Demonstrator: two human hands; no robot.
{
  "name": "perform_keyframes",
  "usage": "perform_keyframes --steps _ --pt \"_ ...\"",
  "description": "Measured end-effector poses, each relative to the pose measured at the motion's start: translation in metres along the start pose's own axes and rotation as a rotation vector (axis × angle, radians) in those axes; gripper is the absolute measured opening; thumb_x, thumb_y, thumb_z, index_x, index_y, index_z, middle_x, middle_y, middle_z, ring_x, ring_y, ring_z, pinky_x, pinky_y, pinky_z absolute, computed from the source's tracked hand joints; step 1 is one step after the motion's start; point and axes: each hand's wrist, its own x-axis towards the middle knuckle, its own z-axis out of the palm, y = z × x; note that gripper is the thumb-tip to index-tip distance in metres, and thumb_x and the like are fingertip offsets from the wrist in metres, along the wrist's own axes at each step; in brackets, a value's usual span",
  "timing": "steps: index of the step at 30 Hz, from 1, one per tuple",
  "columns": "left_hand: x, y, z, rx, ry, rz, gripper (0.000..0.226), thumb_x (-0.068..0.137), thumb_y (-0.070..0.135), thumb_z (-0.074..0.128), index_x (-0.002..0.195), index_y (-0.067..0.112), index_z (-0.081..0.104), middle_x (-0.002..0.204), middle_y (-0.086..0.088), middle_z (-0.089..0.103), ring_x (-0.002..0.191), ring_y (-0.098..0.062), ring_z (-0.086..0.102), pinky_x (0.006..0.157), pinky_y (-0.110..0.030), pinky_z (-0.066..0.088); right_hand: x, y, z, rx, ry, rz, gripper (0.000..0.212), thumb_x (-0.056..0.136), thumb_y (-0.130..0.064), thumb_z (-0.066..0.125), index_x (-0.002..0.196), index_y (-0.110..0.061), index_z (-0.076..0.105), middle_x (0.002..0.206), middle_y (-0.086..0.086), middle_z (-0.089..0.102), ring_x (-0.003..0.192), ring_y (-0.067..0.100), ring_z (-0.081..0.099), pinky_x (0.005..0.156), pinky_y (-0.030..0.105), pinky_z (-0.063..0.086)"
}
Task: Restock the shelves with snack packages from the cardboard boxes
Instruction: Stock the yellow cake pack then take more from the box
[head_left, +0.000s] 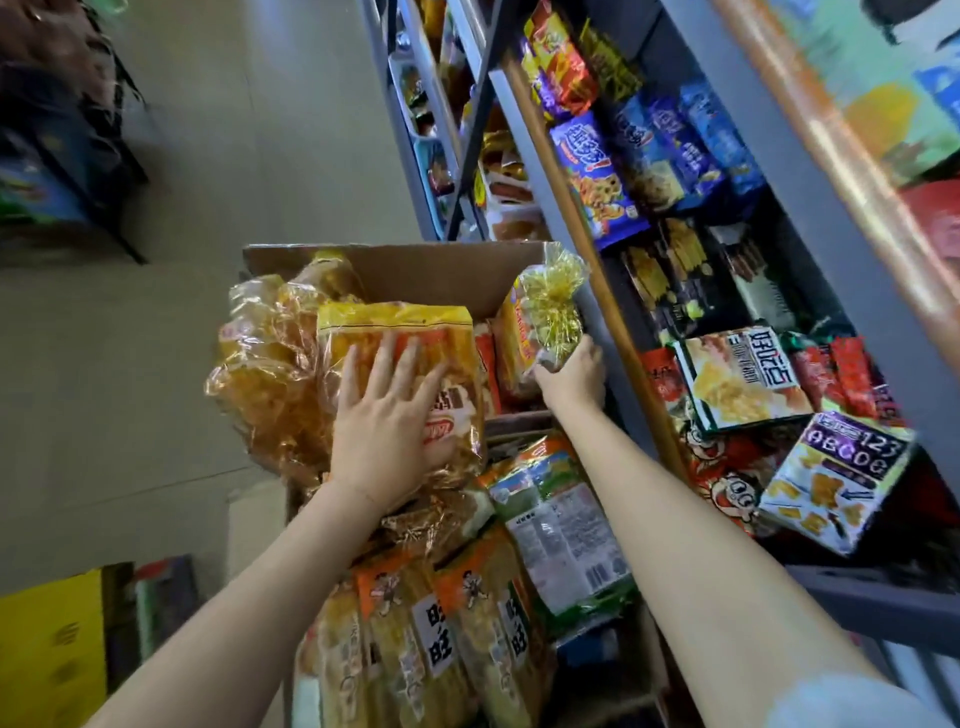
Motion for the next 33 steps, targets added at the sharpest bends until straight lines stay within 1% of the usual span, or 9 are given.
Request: perform_keyframes --steps 6,11,17,19,21,23,25,29,33 --pt "0.000 -0.001 0.002 -0.002 -0.018 -0.018 0.082 0.088 0.076 0.042 0.157 0.033 0.032 0.169 -0.007 0.012 0.157 -0.031 -0.004 0.122 -0.057 -0.013 0.008 -0.020 0.010 -0.016 0.038 0.124 0.097 0.085 -0.052 0.071 0.154 -0.009 0.019 0.157 0.015 0.025 0.139 0.037 0.036 0.097 0.060 0.045" --pt "-0.002 -0.001 0.003 -0.008 -0.040 -0.030 0.081 0.090 0.076 0.038 0.159 0.035 0.026 0.170 -0.006 0.005 0.156 -0.030 -0.010 0.121 -0.057 -0.016 -0.002 -0.027 0.007 0.182 0.090 0.097 0.074 0.089 -0.032 0.071 0.145 -0.010 0.029 0.147 0.012 0.044 0.127 0.035 0.052 0.088 0.045 0.049" --pt "-0.002 0.001 -0.007 -0.089 -0.074 -0.050 0.073 0.089 0.073 0.045 0.151 0.034 0.042 0.169 -0.007 0.017 0.157 -0.030 -0.001 0.123 -0.057 -0.012 -0.065 -0.019 -0.057 0.557 0.280 -0.112 0.062 0.083 -0.038 0.073 0.133 -0.021 0.040 0.124 0.002 0.058 0.108 0.025 0.061 0.077 0.027 0.051" --pt "-0.008 0.007 -0.023 -0.264 -0.047 -0.078 0.073 0.088 0.072 0.047 0.148 0.031 0.045 0.166 -0.009 0.023 0.156 -0.029 0.008 0.124 -0.058 -0.005 -0.104 -0.007 -0.091 0.610 0.332 -0.239 0.061 0.081 -0.035 0.077 0.129 -0.023 0.042 0.117 0.000 0.058 0.101 0.019 0.060 0.070 0.006 0.044" --pt "-0.017 0.018 -0.049 -0.596 0.021 -0.096 0.088 0.079 0.076 0.051 0.150 0.025 0.041 0.163 -0.009 0.028 0.152 -0.022 0.015 0.124 -0.046 0.004 -0.150 0.010 -0.124 0.637 0.373 -0.362 0.065 0.077 -0.031 0.082 0.131 -0.024 0.044 0.124 0.003 0.056 0.106 0.015 0.057 0.073 -0.001 0.040" --pt "-0.029 0.033 -0.075 -0.888 0.079 -0.060 0.104 0.069 0.078 0.057 0.154 0.022 0.034 0.160 -0.004 0.032 0.149 -0.016 0.019 0.125 -0.037 0.012 -0.198 0.032 -0.154 0.761 0.341 -0.466 0.067 0.074 -0.029 0.083 0.130 -0.030 0.047 0.131 0.003 0.056 0.115 0.014 0.057 0.090 0.010 0.044" --pt "-0.045 0.050 -0.099 -1.080 0.086 -0.023 0.111 0.064 0.077 0.070 0.155 0.027 0.031 0.156 0.004 0.035 0.146 -0.011 0.029 0.122 -0.043 0.029 -0.243 0.059 -0.182 0.971 0.280 -0.492 0.061 0.070 -0.030 0.079 0.123 -0.041 0.052 0.126 -0.004 0.063 0.113 0.013 0.062 0.094 0.029 0.050" --pt "-0.100 0.093 -0.143 -1.436 -0.382 0.178 0.104 0.052 0.063 0.092 0.139 0.023 0.051 0.134 -0.005 0.065 0.118 -0.015 0.064 0.094 -0.031 0.055 -0.316 0.130 -0.209 1.370 0.230 -0.338 0.059 0.070 -0.033 0.073 0.126 -0.027 0.056 0.117 0.003 0.068 0.101 0.019 0.067 0.081 0.040 0.054" --pt "-0.188 0.168 -0.152 -1.463 -0.666 0.340 0.073 0.068 0.033 0.084 0.131 0.009 0.057 0.122 -0.015 0.072 0.110 -0.029 0.069 0.093 -0.043 0.057 -0.401 0.217 -0.212 1.542 0.362 -0.175 0.030 0.092 -0.026 0.061 0.122 -0.024 0.059 0.098 -0.006 0.075 0.086 0.011 0.072 0.070 0.032 0.056"
